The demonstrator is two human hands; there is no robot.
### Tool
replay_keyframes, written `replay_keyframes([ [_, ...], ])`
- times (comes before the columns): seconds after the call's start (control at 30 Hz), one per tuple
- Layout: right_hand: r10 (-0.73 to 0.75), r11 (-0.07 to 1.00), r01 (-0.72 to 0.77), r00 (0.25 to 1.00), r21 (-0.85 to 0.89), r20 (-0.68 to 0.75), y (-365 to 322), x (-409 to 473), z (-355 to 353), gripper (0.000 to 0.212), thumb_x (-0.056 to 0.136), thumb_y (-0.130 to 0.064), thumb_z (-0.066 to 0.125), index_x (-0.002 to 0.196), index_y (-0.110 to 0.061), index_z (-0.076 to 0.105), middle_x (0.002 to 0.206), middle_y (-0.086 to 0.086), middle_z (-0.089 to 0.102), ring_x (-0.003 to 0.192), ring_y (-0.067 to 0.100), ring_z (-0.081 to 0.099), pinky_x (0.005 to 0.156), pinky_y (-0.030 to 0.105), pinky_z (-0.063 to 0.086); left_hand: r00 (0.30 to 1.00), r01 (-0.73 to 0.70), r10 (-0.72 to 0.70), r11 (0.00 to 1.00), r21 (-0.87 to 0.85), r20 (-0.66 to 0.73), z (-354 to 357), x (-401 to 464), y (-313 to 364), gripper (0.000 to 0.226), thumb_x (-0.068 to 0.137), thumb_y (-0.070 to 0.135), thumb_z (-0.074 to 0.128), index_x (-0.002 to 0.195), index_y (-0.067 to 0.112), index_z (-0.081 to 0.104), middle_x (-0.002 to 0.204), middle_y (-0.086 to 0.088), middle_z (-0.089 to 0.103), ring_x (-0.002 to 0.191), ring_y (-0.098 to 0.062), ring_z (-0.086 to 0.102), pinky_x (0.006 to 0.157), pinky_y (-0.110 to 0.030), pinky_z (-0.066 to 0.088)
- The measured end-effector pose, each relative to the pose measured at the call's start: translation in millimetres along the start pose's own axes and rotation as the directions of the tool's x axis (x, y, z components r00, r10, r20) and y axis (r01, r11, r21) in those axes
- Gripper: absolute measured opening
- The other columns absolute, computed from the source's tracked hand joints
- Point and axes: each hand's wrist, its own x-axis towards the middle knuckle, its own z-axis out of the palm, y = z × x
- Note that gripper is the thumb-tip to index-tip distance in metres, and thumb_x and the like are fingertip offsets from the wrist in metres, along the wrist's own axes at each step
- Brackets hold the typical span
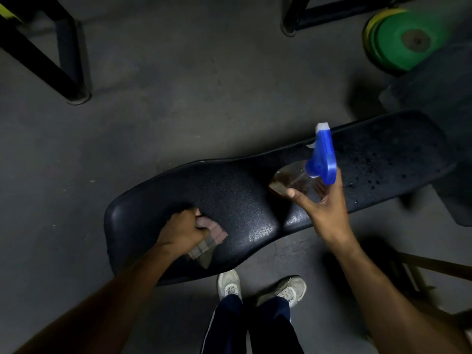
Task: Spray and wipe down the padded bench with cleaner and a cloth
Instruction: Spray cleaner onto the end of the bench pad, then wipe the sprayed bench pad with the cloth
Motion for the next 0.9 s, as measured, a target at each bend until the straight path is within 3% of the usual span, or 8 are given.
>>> replay_keyframes([
  [0.1, 0.054, 0.998, -0.054, 0.999, -0.019, 0.001, 16.3, -22.3, -13.2, 0.091, 0.073, -0.032, 0.091, 0.148, -0.026, 0.041, 0.147, -0.005, 0.055, 0.138, 0.014, 0.053, 0.119, 0.042, 0.041, 0.995, -0.067, 0.066, 0.998, 0.004, 0.076, 9.6, -7.7, 27.9, 0.015, 0.079, 0.031, 0.068, 0.085, 0.024, 0.057, 0.084, 0.004, 0.068, 0.08, -0.015, 0.068, 0.073, -0.038, 0.059],
  [0.27, 0.175, 0.985, -0.174, 0.984, 0.014, -0.039, 38.1, -63.5, -37.3, 0.09, 0.074, -0.026, 0.089, 0.151, -0.029, 0.041, 0.145, -0.005, 0.055, 0.139, 0.006, 0.05, 0.117, 0.034, 0.039, 0.97, -0.145, 0.161, 0.985, -0.098, 0.18, 37.4, -20.7, 80.0, 0.017, 0.077, 0.028, 0.073, 0.086, 0.023, 0.059, 0.078, 0.009, 0.067, 0.074, -0.003, 0.064, 0.06, -0.021, 0.049],
  [0.43, 0.307, 0.949, -0.302, 0.951, 0.088, -0.044, 70.0, -91.4, -64.4, 0.062, 0.086, -0.02, 0.084, 0.138, -0.037, 0.054, 0.132, -0.004, 0.065, 0.125, 0.01, 0.063, 0.107, 0.033, 0.049, 0.951, -0.108, 0.198, 0.933, -0.344, 0.239, 79.5, -24.3, 127.1, 0.021, 0.071, 0.024, 0.075, 0.088, 0.02, 0.065, 0.081, 0.003, 0.072, 0.077, -0.012, 0.069, 0.074, -0.034, 0.057],
  [0.6, 0.409, 0.907, -0.407, 0.913, 0.111, 0.004, 87.4, -104.8, -100.7, 0.034, 0.094, -0.023, 0.074, 0.126, -0.029, 0.065, 0.113, -0.012, 0.074, 0.108, 0.001, 0.068, 0.093, 0.022, 0.052, 0.929, -0.052, 0.23, 0.857, -0.512, 0.29, 120.9, -24.9, 191.8, 0.016, 0.08, 0.013, 0.074, 0.093, 0.012, 0.065, 0.08, 0.0, 0.069, 0.073, -0.009, 0.063, 0.072, -0.031, 0.051],
  [0.8, 0.455, 0.876, -0.437, 0.889, 0.205, -0.047, 99.7, -95.1, -151.6, 0.018, 0.097, -0.018, 0.072, 0.115, -0.017, 0.073, 0.101, 0.001, 0.079, 0.09, 0.011, 0.071, 0.075, 0.028, 0.056, 0.928, 0.008, 0.214, 0.807, -0.59, 0.305, 156.3, -18.3, 275.3, 0.016, 0.086, 0.009, 0.068, 0.102, 0.01, 0.068, 0.084, -0.002, 0.074, 0.073, -0.009, 0.068, 0.064, -0.022, 0.053],
  [0.9, 0.453, 0.886, -0.425, 0.88, 0.185, -0.144, 104.9, -82.3, -187.2, 0.016, 0.097, -0.015, 0.072, 0.113, -0.014, 0.074, 0.103, -0.001, 0.08, 0.097, 0.013, 0.074, 0.084, 0.028, 0.057, 0.926, 0.003, 0.221, 0.806, -0.592, 0.305, 167.6, -9.8, 314.5, 0.012, 0.087, 0.011, 0.067, 0.099, 0.009, 0.068, 0.085, -0.006, 0.073, 0.078, -0.017, 0.068, 0.072, -0.032, 0.054],
])
